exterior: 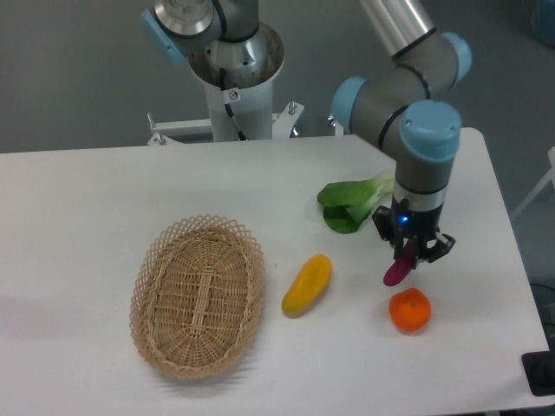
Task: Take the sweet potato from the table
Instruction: 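Lift the gripped sweet potato up off the table, then hold the sweet potato raised in the closed gripper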
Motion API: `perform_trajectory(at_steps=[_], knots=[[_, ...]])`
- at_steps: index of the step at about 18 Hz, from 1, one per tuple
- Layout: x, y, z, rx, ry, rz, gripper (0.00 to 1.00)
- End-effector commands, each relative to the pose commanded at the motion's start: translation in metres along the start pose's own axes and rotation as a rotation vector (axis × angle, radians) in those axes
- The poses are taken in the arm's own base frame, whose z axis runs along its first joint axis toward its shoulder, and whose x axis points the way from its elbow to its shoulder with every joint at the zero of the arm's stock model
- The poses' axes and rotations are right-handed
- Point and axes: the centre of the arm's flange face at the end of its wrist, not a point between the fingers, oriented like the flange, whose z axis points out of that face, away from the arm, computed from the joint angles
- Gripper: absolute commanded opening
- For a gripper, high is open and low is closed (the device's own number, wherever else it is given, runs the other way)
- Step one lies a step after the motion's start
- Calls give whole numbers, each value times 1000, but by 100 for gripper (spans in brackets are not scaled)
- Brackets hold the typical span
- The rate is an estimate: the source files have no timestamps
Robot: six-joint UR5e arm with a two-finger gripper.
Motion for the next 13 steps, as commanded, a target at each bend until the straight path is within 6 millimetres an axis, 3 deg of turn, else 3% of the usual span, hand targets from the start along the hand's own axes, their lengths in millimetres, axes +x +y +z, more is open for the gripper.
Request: perform_trajectory(at_steps=[2, 7, 13], knots=[[6, -11, -15, 7, 0, 6, 28], [19, -40, -29, 28, -18, -7, 28], [16, -41, -37, 31, -33, -6, 28]])
